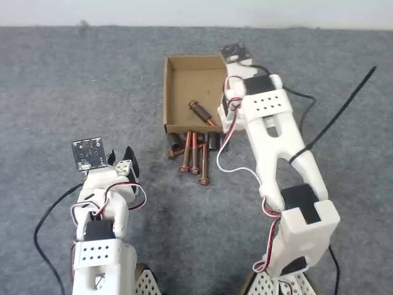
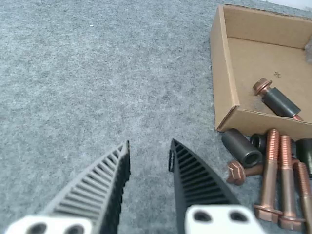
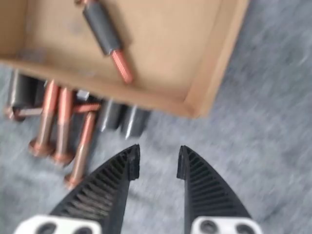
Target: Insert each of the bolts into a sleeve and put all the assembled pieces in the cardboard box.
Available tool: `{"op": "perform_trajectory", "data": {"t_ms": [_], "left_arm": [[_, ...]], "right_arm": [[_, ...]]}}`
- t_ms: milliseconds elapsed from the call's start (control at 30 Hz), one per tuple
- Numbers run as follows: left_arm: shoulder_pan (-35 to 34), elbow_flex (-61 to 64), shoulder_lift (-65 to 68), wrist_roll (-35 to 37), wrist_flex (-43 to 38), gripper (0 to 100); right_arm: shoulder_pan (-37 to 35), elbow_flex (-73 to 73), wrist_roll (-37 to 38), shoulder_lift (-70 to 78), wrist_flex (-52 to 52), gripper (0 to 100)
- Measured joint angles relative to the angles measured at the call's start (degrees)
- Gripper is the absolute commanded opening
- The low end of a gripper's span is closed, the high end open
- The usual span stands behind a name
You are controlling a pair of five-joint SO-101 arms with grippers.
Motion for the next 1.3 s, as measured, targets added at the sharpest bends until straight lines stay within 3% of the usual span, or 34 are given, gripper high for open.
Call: {"op": "perform_trajectory", "data": {"t_ms": [300, 600, 800, 1300], "left_arm": [[0.0, 0.0, 0.0, 0.0, 0.0, 12], [0.0, 0.0, 0.0, 0.0, 0.0, 12], [0.0, 0.0, 0.0, 0.0, 0.0, 12], [0.0, 0.0, 0.0, 0.0, 0.0, 12]], "right_arm": [[-4.3, 5.4, -1.7, -2.1, 4.4, 11.2], [-4.9, 26.6, -1.8, -11.2, -17.5, 11.2], [-4.8, 31.6, -1.8, -11.4, -31.9, 11.2], [-4.5, 25.5, -1.8, 3.7, -35.7, 11.2]]}}
